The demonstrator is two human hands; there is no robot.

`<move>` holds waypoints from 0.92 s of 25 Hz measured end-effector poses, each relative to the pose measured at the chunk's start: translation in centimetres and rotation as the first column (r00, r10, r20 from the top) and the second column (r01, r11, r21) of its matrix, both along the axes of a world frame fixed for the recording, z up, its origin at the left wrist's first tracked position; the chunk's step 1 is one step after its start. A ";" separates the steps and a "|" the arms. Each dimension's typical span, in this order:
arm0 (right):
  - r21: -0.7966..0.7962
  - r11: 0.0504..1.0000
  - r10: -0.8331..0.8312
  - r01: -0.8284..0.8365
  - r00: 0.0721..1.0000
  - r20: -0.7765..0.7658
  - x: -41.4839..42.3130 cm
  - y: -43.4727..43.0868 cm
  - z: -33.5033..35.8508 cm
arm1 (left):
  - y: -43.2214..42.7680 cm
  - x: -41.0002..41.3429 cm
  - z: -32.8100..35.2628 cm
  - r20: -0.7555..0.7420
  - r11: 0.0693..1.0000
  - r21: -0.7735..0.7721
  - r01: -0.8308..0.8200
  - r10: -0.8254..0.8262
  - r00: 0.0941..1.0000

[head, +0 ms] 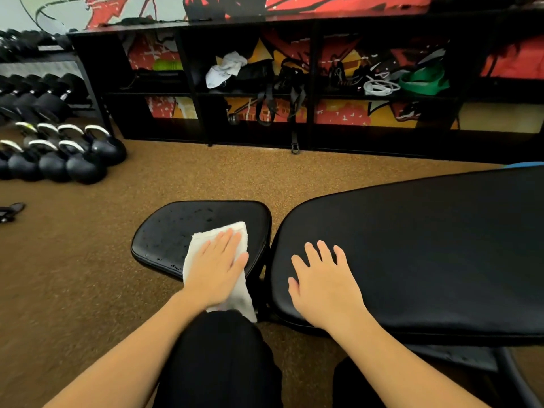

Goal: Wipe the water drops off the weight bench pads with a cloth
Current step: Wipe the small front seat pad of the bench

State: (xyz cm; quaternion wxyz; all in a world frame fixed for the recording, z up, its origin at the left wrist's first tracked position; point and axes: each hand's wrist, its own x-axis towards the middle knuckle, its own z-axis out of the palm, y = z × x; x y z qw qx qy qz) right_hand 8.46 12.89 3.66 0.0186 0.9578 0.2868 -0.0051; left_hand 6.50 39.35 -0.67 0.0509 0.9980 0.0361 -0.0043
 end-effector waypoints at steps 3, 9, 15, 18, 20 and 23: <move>-0.010 1.000 0.006 -0.006 1.000 0.008 0.1 0.0 0.0 | 1.1 4.3 0.6 -0.032 0.994 -0.033 -0.108 0.107 0.994; -0.007 1.000 -0.002 0.002 1.000 0.022 0.5 0.3 0.3 | 0.3 3.2 1.5 -0.021 0.999 -0.037 -0.015 0.014 1.000; -0.006 1.000 -0.017 0.017 1.000 0.012 0.2 0.3 0.3 | 1.9 -3.1 -0.6 0.041 0.982 -0.087 0.166 -0.163 0.986; -0.009 1.000 -0.013 0.014 1.000 0.020 0.4 0.3 0.2 | 3.0 -0.8 0.2 0.071 0.988 -0.111 0.106 -0.099 0.993; -0.014 1.000 -0.010 0.011 0.999 0.033 0.4 0.3 0.2 | 2.1 -0.2 0.7 0.129 0.997 -0.070 0.041 -0.032 0.991; -0.019 1.000 -0.014 0.015 0.999 0.032 0.2 0.3 0.2 | 1.0 -2.9 -0.3 0.172 0.966 -0.046 0.253 -0.241 0.955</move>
